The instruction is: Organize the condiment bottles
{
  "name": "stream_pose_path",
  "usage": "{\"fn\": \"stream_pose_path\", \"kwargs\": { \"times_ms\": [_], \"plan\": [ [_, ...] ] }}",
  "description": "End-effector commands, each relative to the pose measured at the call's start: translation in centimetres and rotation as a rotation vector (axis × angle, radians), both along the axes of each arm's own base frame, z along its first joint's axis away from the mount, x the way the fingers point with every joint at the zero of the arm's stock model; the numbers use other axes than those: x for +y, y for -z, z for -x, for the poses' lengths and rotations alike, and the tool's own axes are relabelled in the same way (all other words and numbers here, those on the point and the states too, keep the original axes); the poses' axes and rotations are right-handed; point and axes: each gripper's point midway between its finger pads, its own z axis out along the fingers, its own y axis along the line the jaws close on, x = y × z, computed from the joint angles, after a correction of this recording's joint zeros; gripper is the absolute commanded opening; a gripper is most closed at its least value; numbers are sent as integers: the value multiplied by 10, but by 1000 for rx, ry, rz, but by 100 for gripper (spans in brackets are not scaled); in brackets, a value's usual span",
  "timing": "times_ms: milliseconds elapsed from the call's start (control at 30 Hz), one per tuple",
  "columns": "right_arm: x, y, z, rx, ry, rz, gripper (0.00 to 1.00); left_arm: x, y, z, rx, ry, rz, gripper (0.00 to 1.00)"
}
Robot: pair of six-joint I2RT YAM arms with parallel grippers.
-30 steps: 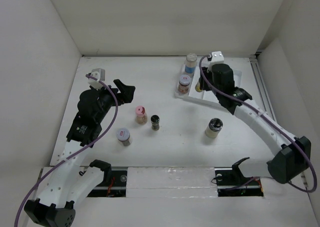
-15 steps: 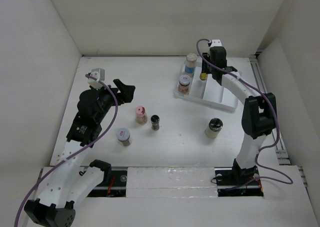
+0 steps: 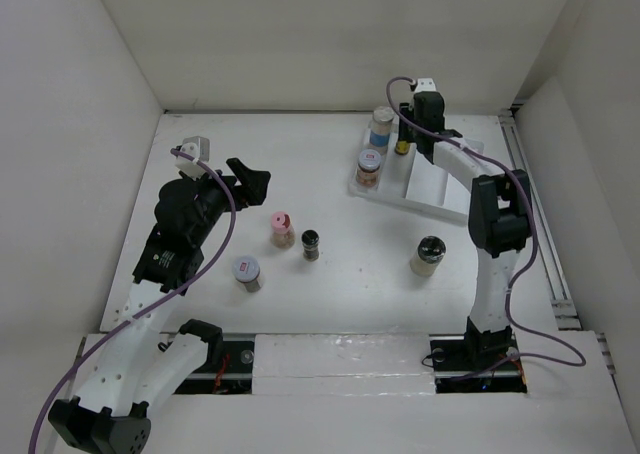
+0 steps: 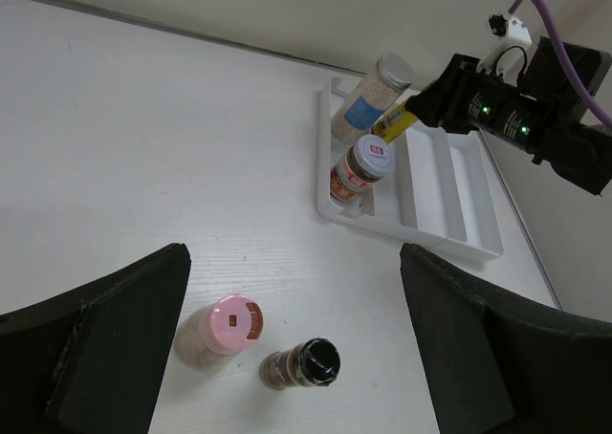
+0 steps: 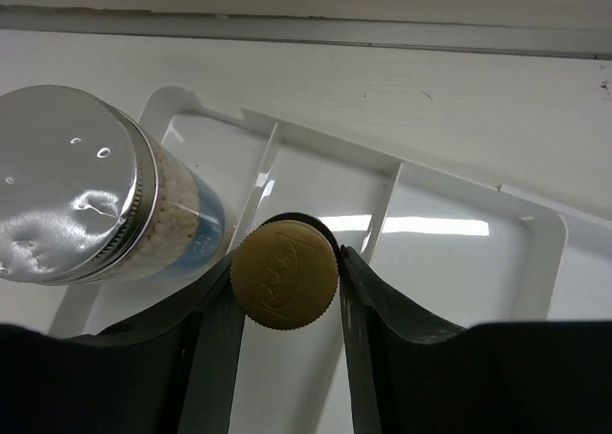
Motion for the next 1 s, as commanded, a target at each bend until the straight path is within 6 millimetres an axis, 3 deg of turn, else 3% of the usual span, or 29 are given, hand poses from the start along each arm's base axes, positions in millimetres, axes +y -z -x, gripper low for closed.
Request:
{"fn": "stream_pose_path", "kwargs": {
  "times_ms": [0,67,167,233,300,333,367,400,433,467,500,533,567,600,633,733,833,867,900,967],
  "plan": [
    [2,-60,-21,-173,-5,-30,34,-2,-8,-1,-41,11,9,88],
    [2,-60,-19,-171,-5,-29,49,-2,-8,-1,-41,11,9,88],
    [3,-71,-9,-174,-23,-38,61,-2,-8,-1,-41,11,9,89],
    [2,-107,2,-230,-32,-52,67,-2,-8,-1,-41,11,9,90],
    [9,-120,17,-241,-64,-64,76,-2,-8,-1,-41,11,9,90],
    [8,-145,31,-271,-73,-73,79,-2,-8,-1,-41,11,9,90],
    [25,-153,42,-278,-122,-76,79,-2,-8,-1,-41,11,9,90],
    [33,-148,55,-261,-149,-79,80,-1,-12,-2,-50,2,11,92],
    [42,-170,75,-298,-188,-96,78,-1,-10,-1,-42,2,8,92],
    [55,-170,88,-294,-237,-108,77,-1,-10,-1,-42,2,8,92],
    [92,-168,111,-280,-358,-136,75,-1,-10,-1,-42,2,8,93],
    [108,-155,137,-250,-423,-146,70,1,-12,0,-51,-7,10,93],
    [128,-155,151,-265,-488,-164,66,1,-12,0,-51,-7,10,93],
    [171,-148,182,-252,-621,-190,65,3,-12,-1,-51,-16,9,93],
    [191,-128,201,-210,-688,-196,65,3,-12,-1,-51,-16,9,94],
    [252,-112,263,-154,-920,-206,68,3,-12,-1,-51,-16,9,94],
    [273,-96,309,-105,-1028,-198,79,6,-13,0,-52,-30,7,94],
    [274,-83,318,-72,-1042,-188,87,6,-16,2,-62,-30,11,94],
    [279,-83,325,-68,-1067,-194,89,6,-16,2,-62,-30,11,94],
    [283,-62,340,10,-1089,-165,92,8,-16,2,-62,-39,10,94]
  ]
}}
